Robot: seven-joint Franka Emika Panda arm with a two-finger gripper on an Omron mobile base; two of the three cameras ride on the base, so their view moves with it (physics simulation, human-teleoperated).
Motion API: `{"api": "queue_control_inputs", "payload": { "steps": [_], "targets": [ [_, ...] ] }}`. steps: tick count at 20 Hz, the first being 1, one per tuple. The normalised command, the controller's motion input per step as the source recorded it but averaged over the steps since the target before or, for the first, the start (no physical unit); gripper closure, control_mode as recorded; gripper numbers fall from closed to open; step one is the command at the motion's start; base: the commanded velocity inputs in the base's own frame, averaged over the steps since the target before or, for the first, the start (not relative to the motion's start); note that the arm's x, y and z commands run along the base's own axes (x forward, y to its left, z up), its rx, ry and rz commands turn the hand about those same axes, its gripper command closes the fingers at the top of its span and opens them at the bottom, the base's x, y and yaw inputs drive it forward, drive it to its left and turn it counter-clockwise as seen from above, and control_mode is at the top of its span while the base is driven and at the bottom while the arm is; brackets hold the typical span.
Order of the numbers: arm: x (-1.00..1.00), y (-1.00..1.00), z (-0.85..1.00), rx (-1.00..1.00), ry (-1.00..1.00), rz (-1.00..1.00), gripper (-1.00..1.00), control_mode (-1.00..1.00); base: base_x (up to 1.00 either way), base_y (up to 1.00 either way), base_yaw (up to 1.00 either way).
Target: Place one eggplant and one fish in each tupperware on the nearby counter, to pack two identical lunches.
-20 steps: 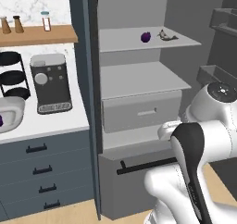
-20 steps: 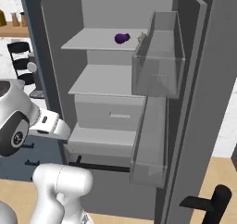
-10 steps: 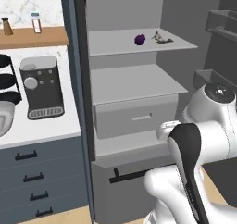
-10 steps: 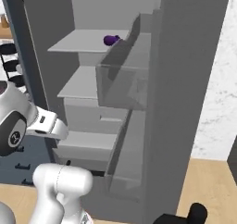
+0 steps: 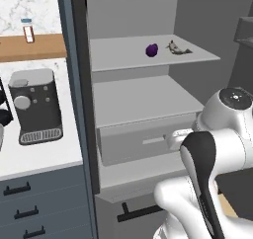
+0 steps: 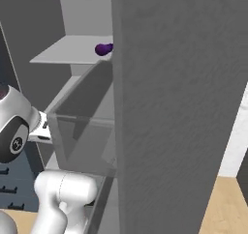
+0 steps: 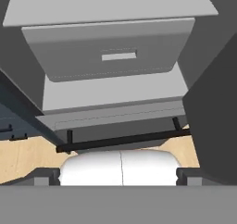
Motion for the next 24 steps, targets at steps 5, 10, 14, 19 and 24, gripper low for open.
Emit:
{"api": "queue_control_inputs", "payload": {
  "steps": [5,10,14,19,24],
  "targets": [
    [0.05,0.0,0.0,0.0,0.0,0.0,-1.0,-1.0,0.11,0.0,-0.01],
    [-0.01,-0.01,0.07,0.0,-0.28,0.0,-1.0,-1.0,0.0,0.0,0.0],
    [0.0,0.0,0.39,-0.04,-0.46,0.0,-1.0,-1.0,0.0,0.0,0.0],
    [0.0,0.0,0.71,0.01,-0.17,0.0,-1.0,-1.0,0.0,0.0,0.0],
    [0.08,0.02,0.62,0.0,-0.02,0.0,-1.0,-1.0,0.0,0.0,0.0]
  ]
}}
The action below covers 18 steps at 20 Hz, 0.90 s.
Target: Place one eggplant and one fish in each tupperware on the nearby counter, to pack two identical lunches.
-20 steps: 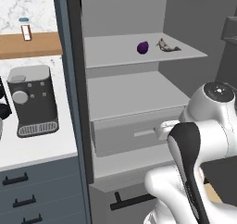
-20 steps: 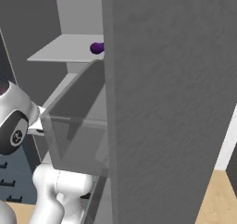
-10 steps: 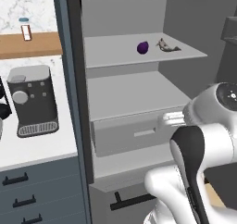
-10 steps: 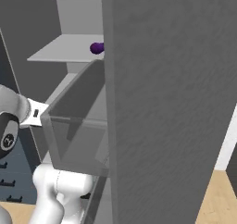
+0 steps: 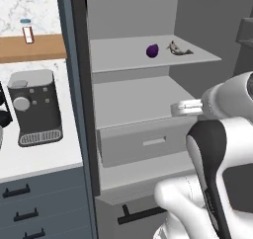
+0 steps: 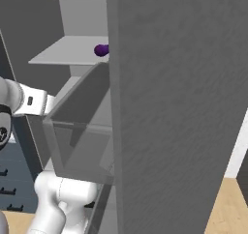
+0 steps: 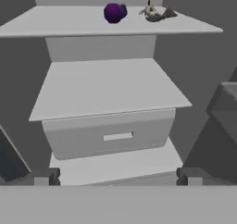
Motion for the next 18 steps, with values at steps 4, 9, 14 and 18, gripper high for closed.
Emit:
{"api": "queue_control_inputs", "payload": {
  "steps": [4,9,14,18],
  "targets": [
    [0.24,0.0,0.56,0.0,0.0,0.0,-1.0,-1.0,0.0,0.0,0.0],
    [0.31,-0.01,0.14,0.0,0.0,-0.01,-1.0,-1.0,0.0,0.0,0.0],
    [0.39,0.0,0.04,0.0,-0.04,0.0,-1.0,-1.0,0.0,0.0,0.0],
    [0.37,0.0,0.17,0.0,-0.02,-0.01,-1.0,-1.0,0.0,0.0,0.0]
  ]
}}
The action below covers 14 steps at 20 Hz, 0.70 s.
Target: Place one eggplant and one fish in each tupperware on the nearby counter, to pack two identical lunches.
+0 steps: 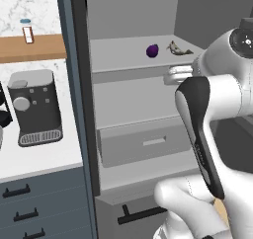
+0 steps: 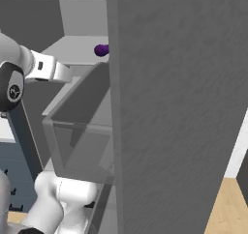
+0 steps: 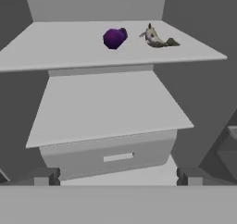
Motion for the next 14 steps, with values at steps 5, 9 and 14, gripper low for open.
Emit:
{"api": "queue_control_inputs", "payload": {
  "steps": [5,9,14],
  "targets": [
    [0.38,-0.02,0.09,0.0,0.0,-0.06,-1.0,-1.0,0.0,0.0,0.0],
    [0.4,-0.16,0.0,0.0,-0.02,-0.13,-1.0,-1.0,0.0,0.0,0.0],
    [0.42,-0.07,0.0,0.01,-0.01,-0.06,-1.0,-1.0,0.0,0.0,0.0]
  ]
}}
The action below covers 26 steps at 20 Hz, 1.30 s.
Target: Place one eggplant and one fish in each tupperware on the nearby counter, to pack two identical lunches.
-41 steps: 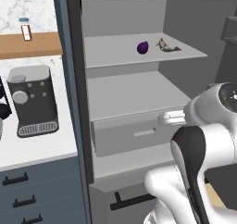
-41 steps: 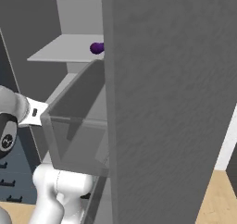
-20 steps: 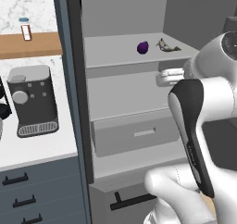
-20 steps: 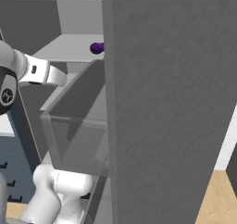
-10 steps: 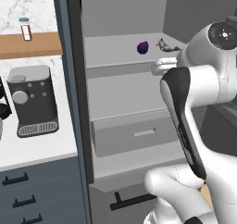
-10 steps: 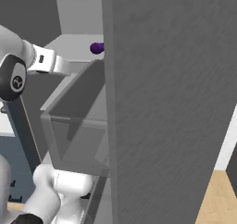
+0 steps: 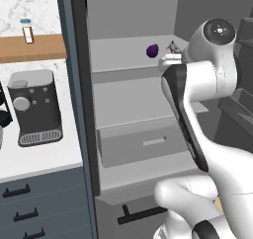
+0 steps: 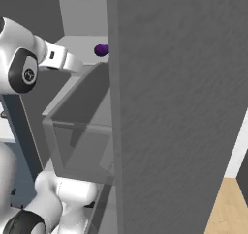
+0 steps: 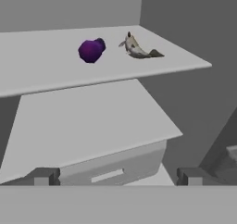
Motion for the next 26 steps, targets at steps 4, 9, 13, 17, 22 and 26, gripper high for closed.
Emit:
{"api": "queue_control_inputs", "payload": {
  "steps": [4,9,13,17,22,26],
  "targets": [
    [0.47,0.0,0.05,0.02,0.0,0.0,-1.0,-1.0,0.0,0.0,0.0],
    [0.53,0.0,0.03,0.05,0.0,0.0,-1.0,-1.0,0.0,0.0,0.0],
    [0.62,0.0,0.0,0.08,0.0,0.01,-1.0,-1.0,0.0,0.0,0.0],
    [0.78,-0.01,-0.11,0.12,0.0,0.05,-1.0,-1.0,0.0,0.0,0.0],
    [0.69,0.0,-0.02,0.07,0.02,0.01,-1.0,-1.0,0.0,0.0,0.0],
    [0.66,0.0,-0.07,0.0,0.06,0.0,-1.0,-1.0,0.0,0.0,0.0]
  ]
}}
